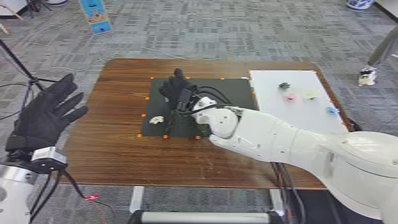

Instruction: Arrange flowers

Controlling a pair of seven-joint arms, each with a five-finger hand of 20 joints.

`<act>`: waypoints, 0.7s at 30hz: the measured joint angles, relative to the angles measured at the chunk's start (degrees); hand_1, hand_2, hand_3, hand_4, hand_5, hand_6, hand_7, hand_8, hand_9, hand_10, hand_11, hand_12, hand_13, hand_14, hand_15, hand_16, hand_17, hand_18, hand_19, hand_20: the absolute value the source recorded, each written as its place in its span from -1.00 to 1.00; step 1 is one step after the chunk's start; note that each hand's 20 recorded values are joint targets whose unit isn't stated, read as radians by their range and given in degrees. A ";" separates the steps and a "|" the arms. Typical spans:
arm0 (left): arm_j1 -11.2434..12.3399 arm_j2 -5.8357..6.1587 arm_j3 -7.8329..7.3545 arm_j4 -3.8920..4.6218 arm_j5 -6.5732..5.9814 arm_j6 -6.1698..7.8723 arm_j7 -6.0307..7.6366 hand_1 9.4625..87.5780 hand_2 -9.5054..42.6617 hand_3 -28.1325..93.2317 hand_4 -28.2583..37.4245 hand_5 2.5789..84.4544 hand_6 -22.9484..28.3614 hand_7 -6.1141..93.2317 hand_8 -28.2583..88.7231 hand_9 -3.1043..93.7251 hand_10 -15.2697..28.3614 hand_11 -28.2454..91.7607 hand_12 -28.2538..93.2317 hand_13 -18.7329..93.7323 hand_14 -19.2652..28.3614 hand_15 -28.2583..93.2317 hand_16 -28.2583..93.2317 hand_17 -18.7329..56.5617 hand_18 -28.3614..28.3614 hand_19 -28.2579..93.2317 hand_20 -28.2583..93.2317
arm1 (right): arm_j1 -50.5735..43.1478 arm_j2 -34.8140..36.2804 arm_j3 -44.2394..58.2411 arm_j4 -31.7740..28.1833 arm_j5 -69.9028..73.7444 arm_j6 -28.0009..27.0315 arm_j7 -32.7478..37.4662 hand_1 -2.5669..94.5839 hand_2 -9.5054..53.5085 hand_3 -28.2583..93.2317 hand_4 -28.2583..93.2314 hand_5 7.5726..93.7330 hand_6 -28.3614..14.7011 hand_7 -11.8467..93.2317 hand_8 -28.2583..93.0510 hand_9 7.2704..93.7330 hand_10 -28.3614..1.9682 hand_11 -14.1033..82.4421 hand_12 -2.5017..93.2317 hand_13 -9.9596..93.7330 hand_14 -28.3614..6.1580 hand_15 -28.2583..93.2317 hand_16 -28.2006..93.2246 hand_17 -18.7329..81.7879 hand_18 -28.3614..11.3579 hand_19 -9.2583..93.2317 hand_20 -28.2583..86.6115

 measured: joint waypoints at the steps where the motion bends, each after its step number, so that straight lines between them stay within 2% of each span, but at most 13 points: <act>1: 0.00 0.01 0.01 0.00 0.00 0.00 0.00 -0.51 -1.00 0.41 -1.00 -0.51 -0.04 -0.57 -0.67 -0.59 0.08 -0.36 -0.24 -0.43 0.34 -0.38 -0.46 -0.83 0.69 0.06 -0.42 | 0.00 0.03 0.08 -0.05 0.02 -0.06 -0.17 -0.10 -1.00 0.68 -1.00 0.22 0.56 -0.06 -0.64 0.12 0.26 0.30 0.00 0.14 0.16 0.72 0.18 -0.20 -0.42 0.57 0.40; 4: -0.01 0.02 0.05 0.00 0.00 0.00 0.00 -0.51 -1.00 0.41 -1.00 -0.51 -0.04 -0.57 -0.67 -0.59 0.08 -0.36 -0.24 -0.43 0.34 -0.38 -0.46 -0.83 0.69 0.06 -0.42 | -0.03 0.12 0.65 -0.25 0.09 -0.53 -0.70 -0.13 -1.00 0.72 -1.00 0.22 0.57 -0.10 -0.70 0.09 0.23 0.35 -0.10 0.12 0.15 0.72 0.17 -0.21 -0.43 0.57 0.40; 6: -0.05 0.02 0.08 0.02 0.00 0.00 0.00 -0.52 -1.00 0.41 -1.00 -0.51 -0.04 -0.57 -0.67 -0.59 0.08 -0.36 -0.24 -0.43 0.34 -0.38 -0.46 -0.83 0.69 0.06 -0.42 | -0.05 0.17 1.04 -0.37 0.13 -0.89 -0.90 -0.16 -1.00 0.76 -1.00 0.21 0.56 -0.11 -0.83 0.08 0.23 0.36 -0.13 0.12 0.14 0.72 0.17 -0.22 -0.44 0.56 0.41; 11: -0.07 0.03 0.09 0.02 0.00 0.00 -0.01 -0.51 -1.00 0.41 -1.00 -0.50 -0.04 -0.57 -0.67 -0.59 0.08 -0.36 -0.24 -0.43 0.34 -0.38 -0.46 -0.83 0.69 0.06 -0.42 | -0.04 0.38 1.40 -1.00 0.44 -1.90 -1.33 -0.23 -1.00 0.77 -1.00 0.18 0.50 -0.14 -0.84 0.04 0.20 0.36 -0.13 0.08 0.10 0.72 0.17 -0.24 -0.46 0.55 0.41; 13: -0.03 0.03 0.08 0.02 0.00 0.00 -0.01 -0.52 -1.00 0.42 -1.00 -0.51 -0.04 -0.57 -0.67 -0.59 0.08 -0.36 -0.24 -0.43 0.34 -0.38 -0.47 -0.83 0.69 0.06 -0.42 | -0.09 0.60 1.96 -1.50 0.58 -2.85 -1.84 -0.25 -1.00 0.78 -1.00 0.21 0.51 -0.06 -0.82 0.03 0.19 0.36 -0.13 0.06 0.08 0.72 0.16 -0.25 -0.47 0.54 0.41; 14: 0.01 0.03 0.06 0.02 0.00 0.00 -0.01 -0.52 -1.00 0.41 -1.00 -0.50 -0.04 -0.57 -0.67 -0.59 0.08 -0.36 -0.24 -0.43 0.34 -0.38 -0.47 -0.83 0.69 0.06 -0.42 | -0.19 0.73 2.47 -1.79 0.59 -3.59 -2.24 -0.24 -1.00 0.73 -1.00 0.17 0.48 0.09 -0.59 0.02 0.19 0.36 -0.12 0.06 0.08 0.73 0.16 -0.25 -0.46 0.54 0.40; 15: 0.05 0.03 0.05 0.02 0.00 0.00 -0.01 -0.52 -1.00 0.41 -1.00 -0.50 -0.04 -0.57 -0.67 -0.59 0.08 -0.36 -0.24 -0.43 0.34 -0.38 -0.47 -0.83 0.69 0.06 -0.42 | -0.31 0.85 3.07 -2.04 0.62 -4.41 -2.78 -0.22 -1.00 0.70 -1.00 0.12 0.46 0.19 -0.46 0.02 0.19 0.36 -0.11 0.06 0.08 0.73 0.15 -0.25 -0.46 0.54 0.40; 17: 0.10 0.03 0.03 0.02 0.00 0.00 0.00 -0.52 -1.00 0.42 -1.00 -0.50 -0.04 -0.57 -0.67 -0.59 0.08 -0.36 -0.24 -0.43 0.34 -0.38 -0.47 -0.83 0.69 0.06 -0.42 | -0.39 0.93 3.64 -2.15 0.83 -5.20 -3.56 -0.20 -1.00 0.69 -1.00 0.08 0.46 0.27 -0.37 0.00 0.18 0.38 -0.10 0.06 0.08 0.73 0.15 -0.25 -0.46 0.54 0.40; 21: 0.15 0.02 0.00 0.01 0.00 0.00 0.02 -0.52 -1.00 0.42 -1.00 -0.50 -0.04 -0.57 -0.67 -0.59 0.09 -0.35 -0.24 -0.43 0.34 -0.38 -0.47 -0.83 0.69 0.06 -0.42 | -0.27 0.94 3.18 -2.11 1.26 -4.54 -3.57 -0.12 -1.00 0.72 -1.00 0.04 0.47 0.34 -0.38 0.00 0.20 0.37 -0.07 0.07 0.11 0.74 0.14 -0.24 -0.45 0.55 0.39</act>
